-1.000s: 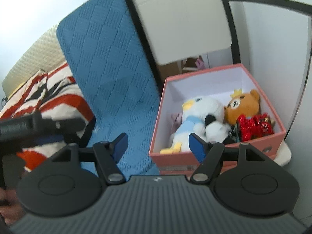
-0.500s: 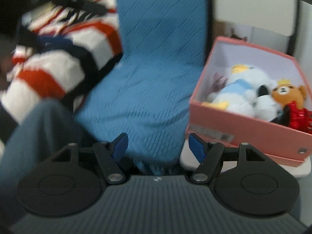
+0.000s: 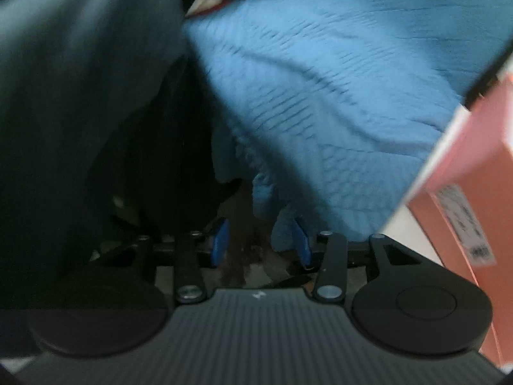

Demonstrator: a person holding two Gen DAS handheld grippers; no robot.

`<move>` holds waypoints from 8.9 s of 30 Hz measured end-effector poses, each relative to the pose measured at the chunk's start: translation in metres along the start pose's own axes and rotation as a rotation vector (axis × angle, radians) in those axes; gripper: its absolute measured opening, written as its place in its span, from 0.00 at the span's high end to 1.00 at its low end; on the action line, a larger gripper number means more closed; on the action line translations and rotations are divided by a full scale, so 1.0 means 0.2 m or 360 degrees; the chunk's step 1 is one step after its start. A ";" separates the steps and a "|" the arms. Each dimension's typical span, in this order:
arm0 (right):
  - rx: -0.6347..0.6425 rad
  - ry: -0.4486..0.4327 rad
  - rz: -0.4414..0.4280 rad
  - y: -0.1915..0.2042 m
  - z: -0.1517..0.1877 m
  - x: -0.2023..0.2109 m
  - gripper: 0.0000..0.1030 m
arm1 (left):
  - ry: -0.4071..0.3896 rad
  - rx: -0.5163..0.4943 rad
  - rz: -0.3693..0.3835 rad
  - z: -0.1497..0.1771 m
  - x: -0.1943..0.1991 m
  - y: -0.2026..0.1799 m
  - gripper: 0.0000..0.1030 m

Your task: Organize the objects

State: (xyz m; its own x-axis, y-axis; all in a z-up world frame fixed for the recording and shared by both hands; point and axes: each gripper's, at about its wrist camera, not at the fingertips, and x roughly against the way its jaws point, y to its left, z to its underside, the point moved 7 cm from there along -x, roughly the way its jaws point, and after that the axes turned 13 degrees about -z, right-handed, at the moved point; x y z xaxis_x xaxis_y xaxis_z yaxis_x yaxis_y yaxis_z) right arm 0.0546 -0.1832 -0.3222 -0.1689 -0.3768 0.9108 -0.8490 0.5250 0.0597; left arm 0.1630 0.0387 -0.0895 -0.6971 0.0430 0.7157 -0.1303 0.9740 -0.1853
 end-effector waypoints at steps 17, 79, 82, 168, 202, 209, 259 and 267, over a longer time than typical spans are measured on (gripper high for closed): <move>0.0425 0.0422 -0.0100 0.10 0.14 -0.69 0.56 | 0.0065 -0.0027 -0.0021 0.06 -0.20 0.05 0.00; -0.0093 0.0868 0.0021 -0.33 0.57 -1.96 0.94 | 0.0262 0.0192 -0.0244 0.13 -0.65 0.29 0.00; -0.0123 0.0850 -0.0024 -0.30 0.57 -1.94 0.95 | 0.0260 0.0194 -0.0243 0.13 -0.64 0.30 0.00; -0.0582 -0.0654 0.0131 -0.70 -0.37 1.36 0.95 | 0.0006 -0.0051 -0.0125 -0.26 0.21 -0.43 0.00; -0.1435 -0.0796 0.0479 -1.58 0.31 1.21 0.57 | 0.0072 -0.0208 -0.0085 -0.21 -0.13 -1.08 0.00; -0.1382 -0.1010 0.0465 -1.40 0.24 1.54 0.57 | 0.0007 -0.0222 -0.0034 -0.23 0.03 -1.11 0.00; -0.1375 -0.1076 0.0486 -0.49 0.31 1.64 0.11 | -0.0137 -0.0263 0.0118 0.07 0.47 -0.87 0.00; -0.1387 -0.1080 0.0501 -0.46 0.30 1.64 0.11 | -0.0177 -0.0279 0.0142 0.06 0.53 -0.86 0.00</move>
State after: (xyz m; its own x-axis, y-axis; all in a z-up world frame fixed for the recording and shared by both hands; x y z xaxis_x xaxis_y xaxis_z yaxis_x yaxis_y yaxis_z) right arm 0.0472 -0.4006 -0.0544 -0.7719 -0.3300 0.5433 -0.1310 0.9189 0.3721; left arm 0.1025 -0.1263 0.0096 -0.7750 0.1153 0.6213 0.0531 0.9916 -0.1179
